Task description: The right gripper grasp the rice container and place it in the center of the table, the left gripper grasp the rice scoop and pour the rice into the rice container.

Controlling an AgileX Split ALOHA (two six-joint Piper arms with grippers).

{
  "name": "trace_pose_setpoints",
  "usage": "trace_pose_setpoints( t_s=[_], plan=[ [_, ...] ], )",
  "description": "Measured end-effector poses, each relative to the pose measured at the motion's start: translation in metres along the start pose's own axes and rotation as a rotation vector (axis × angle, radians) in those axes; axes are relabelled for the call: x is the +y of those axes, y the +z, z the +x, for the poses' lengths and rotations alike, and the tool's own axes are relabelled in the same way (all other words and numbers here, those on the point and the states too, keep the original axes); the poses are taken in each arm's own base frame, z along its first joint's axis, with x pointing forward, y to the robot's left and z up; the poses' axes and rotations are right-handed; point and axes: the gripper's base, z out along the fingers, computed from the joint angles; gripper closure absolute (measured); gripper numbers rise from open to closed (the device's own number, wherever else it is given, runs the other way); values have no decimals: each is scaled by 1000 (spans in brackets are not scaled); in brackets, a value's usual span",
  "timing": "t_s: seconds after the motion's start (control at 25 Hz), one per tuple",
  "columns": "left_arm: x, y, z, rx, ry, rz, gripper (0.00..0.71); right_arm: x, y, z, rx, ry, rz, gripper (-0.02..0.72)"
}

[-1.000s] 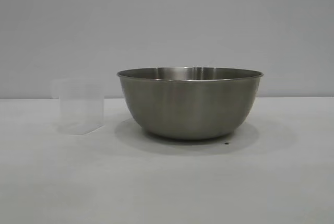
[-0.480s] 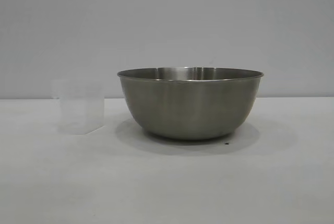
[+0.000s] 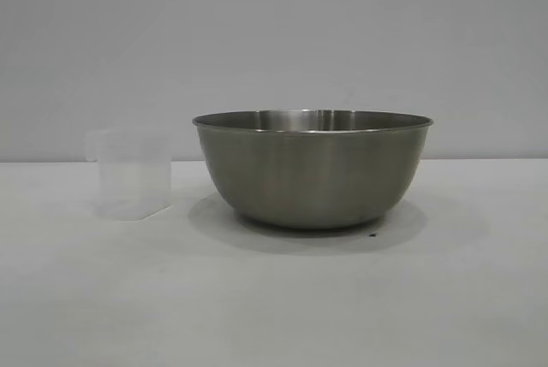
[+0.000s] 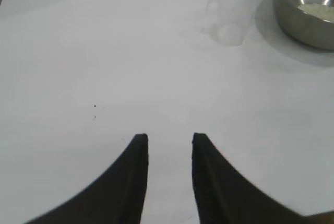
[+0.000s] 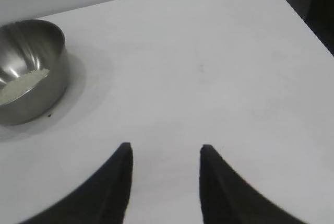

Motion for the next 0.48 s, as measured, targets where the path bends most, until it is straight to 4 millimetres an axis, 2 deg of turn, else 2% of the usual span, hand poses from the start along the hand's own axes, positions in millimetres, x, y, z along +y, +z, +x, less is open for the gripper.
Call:
trace_pose_setpoints(
  t_s=[0.48],
  plan=[
    [0, 0, 0, 0, -1, -2, 542, 3, 0, 0, -2, -75, -36, 449]
  ],
)
